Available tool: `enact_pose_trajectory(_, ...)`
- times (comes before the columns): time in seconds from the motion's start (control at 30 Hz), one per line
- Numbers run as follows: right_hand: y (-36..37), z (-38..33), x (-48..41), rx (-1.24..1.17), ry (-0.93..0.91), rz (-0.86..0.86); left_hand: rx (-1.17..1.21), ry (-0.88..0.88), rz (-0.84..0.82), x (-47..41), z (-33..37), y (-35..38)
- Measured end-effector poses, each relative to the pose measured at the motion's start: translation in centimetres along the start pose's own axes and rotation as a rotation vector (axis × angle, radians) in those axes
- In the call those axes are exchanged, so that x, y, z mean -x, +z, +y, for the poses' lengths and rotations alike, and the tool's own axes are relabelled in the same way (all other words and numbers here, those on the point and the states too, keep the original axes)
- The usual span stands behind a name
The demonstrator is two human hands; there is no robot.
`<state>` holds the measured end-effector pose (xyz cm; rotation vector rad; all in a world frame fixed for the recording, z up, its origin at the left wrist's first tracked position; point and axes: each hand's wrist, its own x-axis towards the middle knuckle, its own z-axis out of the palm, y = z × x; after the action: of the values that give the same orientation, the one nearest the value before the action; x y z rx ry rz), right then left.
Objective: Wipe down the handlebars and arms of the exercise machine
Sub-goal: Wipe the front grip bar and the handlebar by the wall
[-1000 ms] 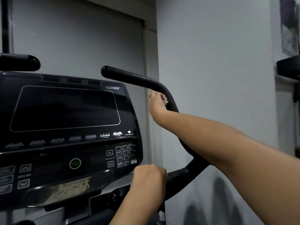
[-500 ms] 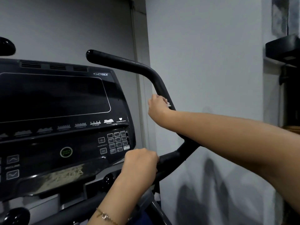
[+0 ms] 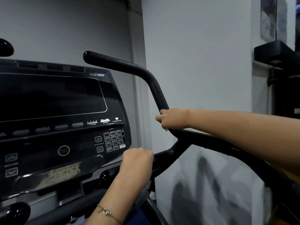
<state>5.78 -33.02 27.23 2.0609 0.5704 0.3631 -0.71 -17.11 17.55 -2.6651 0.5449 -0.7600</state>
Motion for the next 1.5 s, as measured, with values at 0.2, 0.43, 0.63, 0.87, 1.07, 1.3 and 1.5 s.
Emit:
enact_pose_trajectory(0.2, 0.5, 0.8, 1.3, -0.168, 0.057, 0.096, -0.019, -0.046, 0.014, 0.2, 0.6, -0.2)
enact_pose_trajectory(0.43, 0.6, 0.1, 6.1, -0.736, 0.195, 0.001, -0.008, -0.161, 0.002, 0.3, 1.6, -0.4)
enact_pose_trajectory(0.63, 1.7, 2.0, 13.1, -0.934, 0.255, 0.127, -0.047, -0.198, -0.015, 0.7, 2.6, -0.7)
enact_pose_trajectory(0.87, 3.6, 0.7, 13.7, -1.015, 0.308, 0.188, -0.059, -0.208, -0.029, 0.1, 2.5, -0.7)
enact_pose_trajectory(1.07, 4.2, 0.1, 10.1, -1.015, 0.366, 0.2, -0.019, -0.192, -0.007, 0.1, 2.1, -0.6)
enact_pose_trajectory(1.3, 2.7, 0.4, 10.9, -0.946, 0.308, 0.139, -0.09, -0.181, -0.016, 0.2, 2.5, -0.8)
enact_pose_trajectory(1.5, 1.3, -1.5, 8.5, -0.94, 0.331, 0.111, -0.044, -0.215, -0.028, 0.1, 2.6, -0.9)
